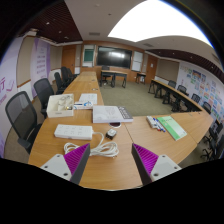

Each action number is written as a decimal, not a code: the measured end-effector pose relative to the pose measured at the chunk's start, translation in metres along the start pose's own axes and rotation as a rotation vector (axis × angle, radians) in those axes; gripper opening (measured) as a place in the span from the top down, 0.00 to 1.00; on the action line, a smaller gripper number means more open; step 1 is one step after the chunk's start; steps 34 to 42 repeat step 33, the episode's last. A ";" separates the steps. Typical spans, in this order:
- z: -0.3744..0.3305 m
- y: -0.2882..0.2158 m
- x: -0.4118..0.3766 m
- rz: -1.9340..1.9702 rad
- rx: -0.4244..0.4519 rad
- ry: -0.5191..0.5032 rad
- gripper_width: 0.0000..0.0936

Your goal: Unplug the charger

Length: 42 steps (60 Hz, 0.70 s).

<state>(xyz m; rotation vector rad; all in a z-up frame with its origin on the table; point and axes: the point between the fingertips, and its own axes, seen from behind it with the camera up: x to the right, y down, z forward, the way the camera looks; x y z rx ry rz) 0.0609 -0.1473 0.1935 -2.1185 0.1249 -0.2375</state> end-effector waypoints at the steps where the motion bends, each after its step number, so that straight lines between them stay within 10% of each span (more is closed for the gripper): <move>1: -0.006 0.005 0.003 0.000 0.000 0.002 0.09; 42: -0.104 0.023 0.018 -0.006 0.039 0.006 0.09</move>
